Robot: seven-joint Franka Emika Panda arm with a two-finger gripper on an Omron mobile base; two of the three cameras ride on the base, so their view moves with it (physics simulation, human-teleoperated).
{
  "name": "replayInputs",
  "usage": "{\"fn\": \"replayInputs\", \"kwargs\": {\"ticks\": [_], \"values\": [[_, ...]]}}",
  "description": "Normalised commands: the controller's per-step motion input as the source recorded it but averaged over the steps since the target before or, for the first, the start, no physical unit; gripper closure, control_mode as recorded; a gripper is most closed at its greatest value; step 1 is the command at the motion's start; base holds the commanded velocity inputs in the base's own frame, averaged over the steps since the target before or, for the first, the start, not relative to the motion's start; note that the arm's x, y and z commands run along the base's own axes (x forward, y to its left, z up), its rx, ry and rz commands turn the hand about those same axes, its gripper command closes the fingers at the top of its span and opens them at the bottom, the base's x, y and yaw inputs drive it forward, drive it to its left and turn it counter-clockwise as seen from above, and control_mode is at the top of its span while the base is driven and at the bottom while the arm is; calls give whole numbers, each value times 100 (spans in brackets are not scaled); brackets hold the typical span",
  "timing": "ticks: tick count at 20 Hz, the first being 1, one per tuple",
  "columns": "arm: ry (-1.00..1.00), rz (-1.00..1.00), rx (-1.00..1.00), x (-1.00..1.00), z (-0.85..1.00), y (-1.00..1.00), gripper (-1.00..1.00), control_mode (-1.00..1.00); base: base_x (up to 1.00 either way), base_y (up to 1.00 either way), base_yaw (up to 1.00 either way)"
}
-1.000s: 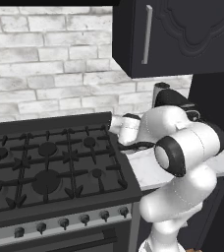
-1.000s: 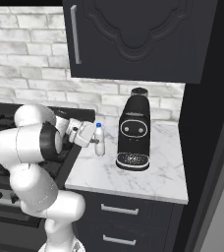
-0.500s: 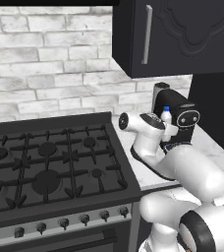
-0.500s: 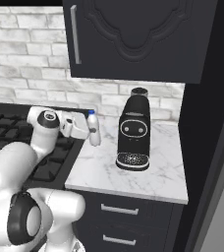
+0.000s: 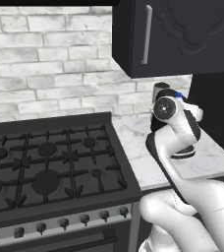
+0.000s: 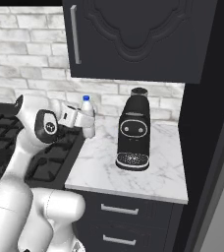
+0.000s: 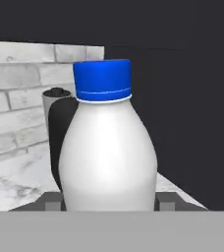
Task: Take the bottled waters from the counter and place them in the freezer to freeze. Close the freezer door after placing the bottles.
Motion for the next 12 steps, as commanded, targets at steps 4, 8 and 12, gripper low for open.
{"fn": "replayInputs", "kwargs": {"ticks": [4, 8, 12], "values": [[2, 40, 8, -78, 52, 9, 100, -100, 0, 0, 0], [0, 35, 23, -81, 42, 11, 100, -100, 0, 0, 0], [-1, 25, 20, -73, 40, 30, 100, -100, 0, 0, 0]]}}
